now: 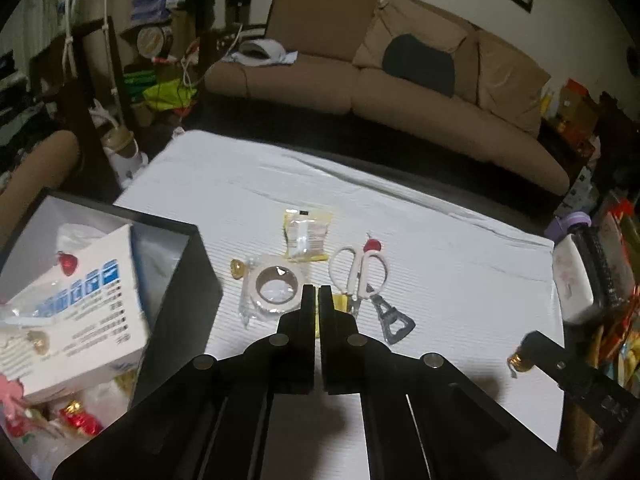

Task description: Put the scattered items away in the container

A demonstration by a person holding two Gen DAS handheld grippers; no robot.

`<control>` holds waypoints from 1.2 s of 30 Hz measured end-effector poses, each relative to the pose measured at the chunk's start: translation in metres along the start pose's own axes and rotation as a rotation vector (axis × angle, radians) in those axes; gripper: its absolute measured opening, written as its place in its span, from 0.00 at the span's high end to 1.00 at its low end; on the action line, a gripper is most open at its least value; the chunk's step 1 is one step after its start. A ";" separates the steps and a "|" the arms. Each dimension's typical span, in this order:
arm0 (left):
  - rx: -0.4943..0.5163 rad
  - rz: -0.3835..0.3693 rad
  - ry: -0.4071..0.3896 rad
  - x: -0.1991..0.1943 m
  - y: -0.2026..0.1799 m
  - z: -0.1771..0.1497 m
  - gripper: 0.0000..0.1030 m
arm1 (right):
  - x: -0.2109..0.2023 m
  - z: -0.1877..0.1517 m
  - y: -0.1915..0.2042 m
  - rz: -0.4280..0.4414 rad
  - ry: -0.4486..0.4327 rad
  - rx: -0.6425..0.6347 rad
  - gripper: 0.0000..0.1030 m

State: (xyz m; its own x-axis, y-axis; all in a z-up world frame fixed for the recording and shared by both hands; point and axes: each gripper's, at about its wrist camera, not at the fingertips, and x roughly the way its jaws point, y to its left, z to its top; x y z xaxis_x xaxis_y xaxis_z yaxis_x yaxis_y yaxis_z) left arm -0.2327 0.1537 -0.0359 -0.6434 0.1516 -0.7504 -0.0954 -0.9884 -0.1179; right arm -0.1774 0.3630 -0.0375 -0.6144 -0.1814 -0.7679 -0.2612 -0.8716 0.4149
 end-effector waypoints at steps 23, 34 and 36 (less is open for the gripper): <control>-0.014 0.251 0.030 0.118 -0.009 -0.023 0.08 | 0.019 0.017 0.001 -0.030 -0.004 -0.037 0.90; -0.015 0.115 0.025 0.111 -0.014 -0.023 0.98 | 0.022 0.021 -0.035 -0.067 0.021 0.027 0.90; -0.017 0.095 0.021 0.105 -0.014 -0.021 0.99 | 0.016 0.020 -0.037 -0.069 0.017 0.029 0.90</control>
State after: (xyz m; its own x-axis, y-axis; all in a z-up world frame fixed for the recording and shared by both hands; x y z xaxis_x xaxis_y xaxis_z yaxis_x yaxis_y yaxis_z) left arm -0.2832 0.1840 -0.1267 -0.6329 0.0570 -0.7721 -0.0210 -0.9982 -0.0564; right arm -0.1928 0.4012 -0.0554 -0.5814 -0.1296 -0.8032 -0.3238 -0.8688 0.3745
